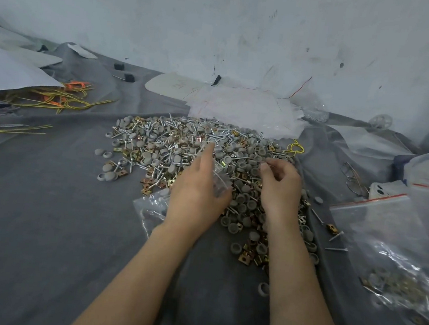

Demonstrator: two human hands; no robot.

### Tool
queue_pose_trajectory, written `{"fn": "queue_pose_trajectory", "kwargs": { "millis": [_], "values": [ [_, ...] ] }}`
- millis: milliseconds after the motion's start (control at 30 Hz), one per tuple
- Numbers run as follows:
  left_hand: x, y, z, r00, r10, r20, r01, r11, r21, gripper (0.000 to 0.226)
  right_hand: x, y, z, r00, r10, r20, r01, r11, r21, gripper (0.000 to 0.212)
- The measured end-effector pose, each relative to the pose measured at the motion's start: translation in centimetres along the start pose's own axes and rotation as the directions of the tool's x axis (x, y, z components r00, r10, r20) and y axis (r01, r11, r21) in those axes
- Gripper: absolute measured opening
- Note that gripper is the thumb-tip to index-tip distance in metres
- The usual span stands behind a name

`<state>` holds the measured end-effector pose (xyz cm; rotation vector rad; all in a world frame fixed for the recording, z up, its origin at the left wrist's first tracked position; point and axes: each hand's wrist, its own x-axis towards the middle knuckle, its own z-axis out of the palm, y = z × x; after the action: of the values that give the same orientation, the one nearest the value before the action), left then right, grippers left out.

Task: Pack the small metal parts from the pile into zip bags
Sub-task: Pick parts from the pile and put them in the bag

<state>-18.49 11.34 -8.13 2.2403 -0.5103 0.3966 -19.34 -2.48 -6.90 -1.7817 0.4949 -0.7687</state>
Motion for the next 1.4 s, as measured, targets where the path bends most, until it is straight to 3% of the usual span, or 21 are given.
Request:
{"fn": "queue_pose_trajectory", "kwargs": {
  "millis": [167, 267, 400, 533, 600, 667, 767, 867, 1000, 1100, 1400],
  "values": [
    [-0.2, -0.2, 0.3, 0.999, 0.040, 0.007, -0.040, 0.999, -0.014, 0.091, -0.4, -0.3, 0.3, 0.995, 0.008, 0.103, -0.024, 0.987, 0.158, 0.026],
    [-0.2, -0.3, 0.3, 0.999, 0.033, 0.023, -0.033, 0.999, -0.015, 0.093, -0.5, -0.3, 0.6, 0.991, 0.006, 0.134, -0.035, 0.976, 0.213, 0.022],
    [-0.2, -0.4, 0.6, 0.999, 0.027, 0.032, -0.027, 1.000, -0.005, 0.093, -0.7, -0.4, 0.7, 0.984, -0.021, 0.175, -0.015, 0.979, 0.201, 0.016],
    [0.0, -0.5, 0.6, 0.999, 0.050, 0.010, -0.050, 0.999, -0.014, 0.089, -1.4, -1.0, 1.3, 0.914, -0.122, 0.388, 0.062, 0.985, 0.163, 0.016],
    [0.1, -0.6, 0.6, 0.999, 0.051, -0.009, -0.051, 0.998, -0.024, 0.087, -1.6, -1.1, 1.6, 0.902, -0.172, 0.396, 0.126, 0.982, 0.139, 0.020],
    [0.2, -0.8, 0.5, 0.999, 0.026, -0.038, -0.028, 0.998, -0.052, 0.086, -1.6, -0.9, 1.6, 0.942, -0.184, 0.282, 0.170, 0.983, 0.076, 0.020],
    [0.6, -1.0, -0.2, 0.992, -0.092, -0.084, 0.078, 0.985, -0.156, 0.087, -1.7, -0.5, 1.5, 0.960, -0.230, 0.159, 0.256, 0.951, -0.171, 0.016],
    [1.2, -1.6, -0.9, 0.963, -0.204, -0.177, 0.165, 0.963, -0.213, 0.085, -2.2, -0.4, 2.1, 0.917, -0.295, 0.269, 0.380, 0.853, -0.358, 0.014],
    [1.5, -1.9, -1.1, 0.940, -0.259, -0.224, 0.203, 0.948, -0.243, 0.083, -3.0, 0.3, 3.5, 0.885, -0.228, 0.407, 0.452, 0.636, -0.626, 0.022],
    [1.4, -1.8, -1.0, 0.944, -0.259, -0.205, 0.206, 0.946, -0.249, 0.084, -3.4, 0.8, 4.2, 0.896, -0.245, 0.370, 0.441, 0.584, -0.681, 0.026],
    [1.2, -1.6, -1.0, 0.941, -0.284, -0.186, 0.231, 0.937, -0.262, 0.083, -3.3, 1.2, 5.1, 0.917, -0.273, 0.289, 0.397, 0.589, -0.704, 0.024]
  ]
}}
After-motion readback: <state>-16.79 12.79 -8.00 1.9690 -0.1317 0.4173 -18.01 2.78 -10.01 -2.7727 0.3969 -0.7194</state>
